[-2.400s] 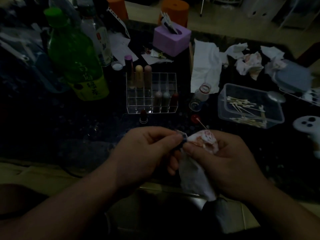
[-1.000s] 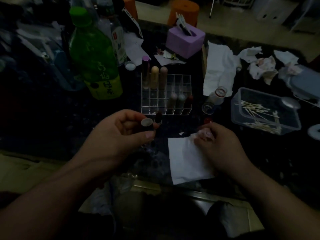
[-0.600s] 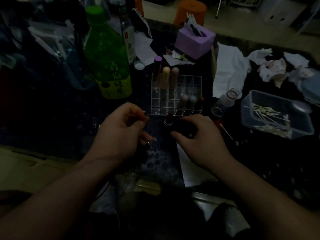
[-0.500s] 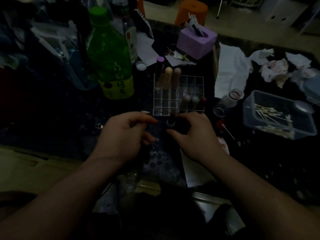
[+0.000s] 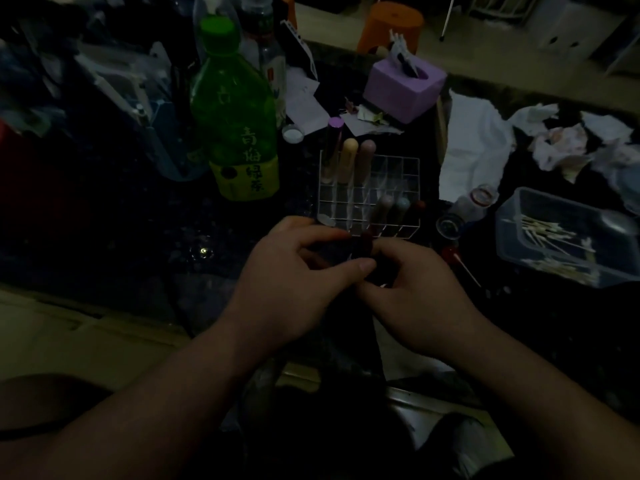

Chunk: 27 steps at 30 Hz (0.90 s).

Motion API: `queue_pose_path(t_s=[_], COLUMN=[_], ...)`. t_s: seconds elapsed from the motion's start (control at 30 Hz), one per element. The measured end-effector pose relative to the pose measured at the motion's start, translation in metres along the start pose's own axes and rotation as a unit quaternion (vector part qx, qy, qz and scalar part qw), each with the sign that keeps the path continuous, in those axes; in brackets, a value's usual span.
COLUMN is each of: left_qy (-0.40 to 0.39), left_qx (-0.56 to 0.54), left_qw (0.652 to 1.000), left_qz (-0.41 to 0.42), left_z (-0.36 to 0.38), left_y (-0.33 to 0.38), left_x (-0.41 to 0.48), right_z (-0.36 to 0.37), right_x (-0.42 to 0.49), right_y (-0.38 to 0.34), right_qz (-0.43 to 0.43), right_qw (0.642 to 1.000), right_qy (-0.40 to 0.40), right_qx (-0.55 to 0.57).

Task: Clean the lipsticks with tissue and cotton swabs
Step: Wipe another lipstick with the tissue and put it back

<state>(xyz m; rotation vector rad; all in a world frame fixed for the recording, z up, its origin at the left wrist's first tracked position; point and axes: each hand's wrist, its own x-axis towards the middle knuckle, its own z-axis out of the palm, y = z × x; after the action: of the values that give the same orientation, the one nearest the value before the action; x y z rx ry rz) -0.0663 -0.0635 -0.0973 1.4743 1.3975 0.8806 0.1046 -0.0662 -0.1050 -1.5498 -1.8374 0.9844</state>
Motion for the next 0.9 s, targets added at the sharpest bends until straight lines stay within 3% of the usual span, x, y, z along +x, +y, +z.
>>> queue_pose_path(t_s=[0.37, 0.6, 0.73, 0.9], left_qy=[-0.063, -0.164, -0.163, -0.131], left_qx=[-0.098, -0.116, -0.132, -0.146], left_qw=[0.993, 0.979, 0.978, 0.979], left_qz=[0.007, -0.04, -0.016, 0.05], left_z=[0.039, 0.057, 0.067, 0.08], left_y=[0.026, 0.045, 0.051, 0.052], left_x=[0.002, 0.003, 0.0, -0.009], right_z=[-0.042, -0.067, -0.083, -0.086], right_x=[-0.034, -0.05, -0.057, -0.059], right_y=[0.0, 0.006, 0.012, 0.011], right_qz=[-0.028, 0.031, 0.06, 0.03], right_qw=[0.998, 0.99, 0.983, 0.989], right_qy=[0.057, -0.036, -0.067, -0.01], right_qx=[0.001, 0.135, 0.162, 0.143])
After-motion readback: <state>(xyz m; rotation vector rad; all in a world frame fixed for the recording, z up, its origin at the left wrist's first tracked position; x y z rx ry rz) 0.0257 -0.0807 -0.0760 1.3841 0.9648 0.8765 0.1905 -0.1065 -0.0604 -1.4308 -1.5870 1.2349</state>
